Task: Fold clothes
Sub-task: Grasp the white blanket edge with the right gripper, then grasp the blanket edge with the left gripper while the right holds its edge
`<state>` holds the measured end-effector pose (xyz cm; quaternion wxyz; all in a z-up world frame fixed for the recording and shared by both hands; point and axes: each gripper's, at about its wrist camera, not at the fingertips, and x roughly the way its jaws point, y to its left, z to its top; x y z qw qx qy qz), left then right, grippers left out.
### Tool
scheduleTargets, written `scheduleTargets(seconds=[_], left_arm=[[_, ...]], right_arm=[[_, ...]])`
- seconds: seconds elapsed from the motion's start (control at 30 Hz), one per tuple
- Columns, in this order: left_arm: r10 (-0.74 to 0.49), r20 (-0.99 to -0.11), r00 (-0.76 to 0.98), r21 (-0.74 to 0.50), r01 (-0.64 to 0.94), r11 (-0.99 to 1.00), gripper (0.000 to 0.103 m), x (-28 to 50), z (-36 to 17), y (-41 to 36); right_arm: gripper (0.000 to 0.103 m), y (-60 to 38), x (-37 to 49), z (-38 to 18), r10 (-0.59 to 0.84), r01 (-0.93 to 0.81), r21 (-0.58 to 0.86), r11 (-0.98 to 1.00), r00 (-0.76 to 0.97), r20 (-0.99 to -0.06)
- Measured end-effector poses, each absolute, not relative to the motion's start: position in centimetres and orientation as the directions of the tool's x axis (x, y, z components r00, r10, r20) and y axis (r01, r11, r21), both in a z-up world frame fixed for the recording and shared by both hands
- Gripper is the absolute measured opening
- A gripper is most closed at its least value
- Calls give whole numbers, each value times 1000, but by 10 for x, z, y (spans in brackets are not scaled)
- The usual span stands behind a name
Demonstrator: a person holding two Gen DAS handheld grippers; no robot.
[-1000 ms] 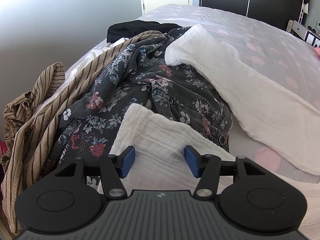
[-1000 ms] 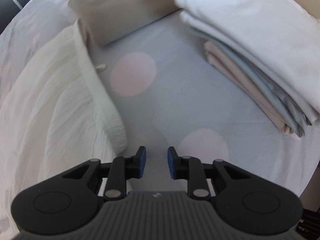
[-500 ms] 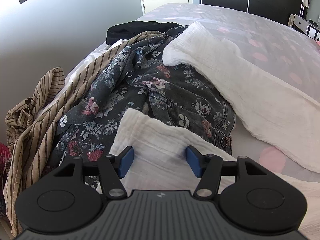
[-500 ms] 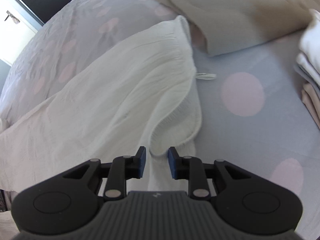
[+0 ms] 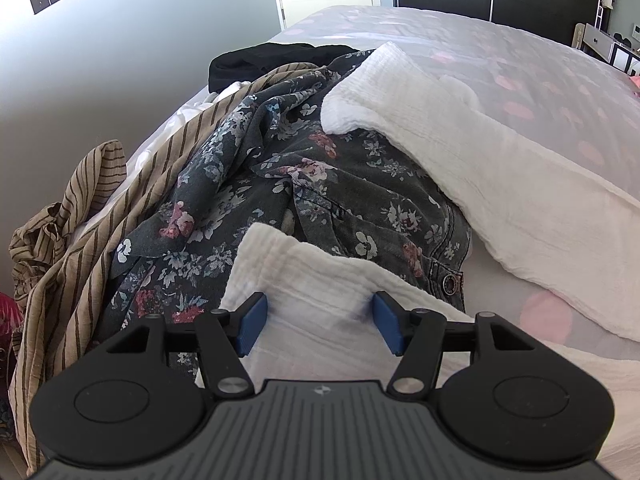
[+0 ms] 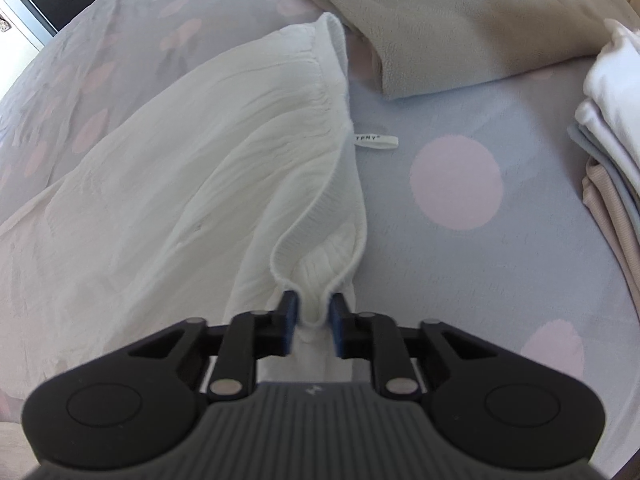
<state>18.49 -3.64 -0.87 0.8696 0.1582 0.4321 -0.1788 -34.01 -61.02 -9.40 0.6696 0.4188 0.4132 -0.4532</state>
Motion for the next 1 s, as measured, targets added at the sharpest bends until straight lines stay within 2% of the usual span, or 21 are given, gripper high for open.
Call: scheduleTargets(seconds=[0.23,0.47,0.7,0.73,0.87,0.97,1.0], left_arm=[[-181,-810,558,115,454,884,57,186,-8,-34],[-187,-809,557,106,451,886,57,185,-5,-29],[-189,-810,555,114,465,878,57,181,-2,-25],[-189,-808,558,119,469,875,57,179,-1,-23],[-191,-797,573,126,467,875,61,176,4,-6],[-218,-788,577,80,446,891,62,179,10,16],[-229,-779,584,56,429,902,63,180,12,24]], right_arm=[[12,-600,-385,-68,-241,972,186,144,217,-946],[11,-616,-457,-87,-193,986,165,-4,161,-968],[9,-625,-470,-102,-210,993,114,3,112,-971],[0,-626,-469,-102,-221,996,90,8,89,-971],[0,-627,-474,-100,-263,990,-143,-17,-143,-954],[0,-625,-485,-96,-240,998,-13,-56,-26,-970],[3,-624,-484,-94,-237,998,16,-53,3,-971]])
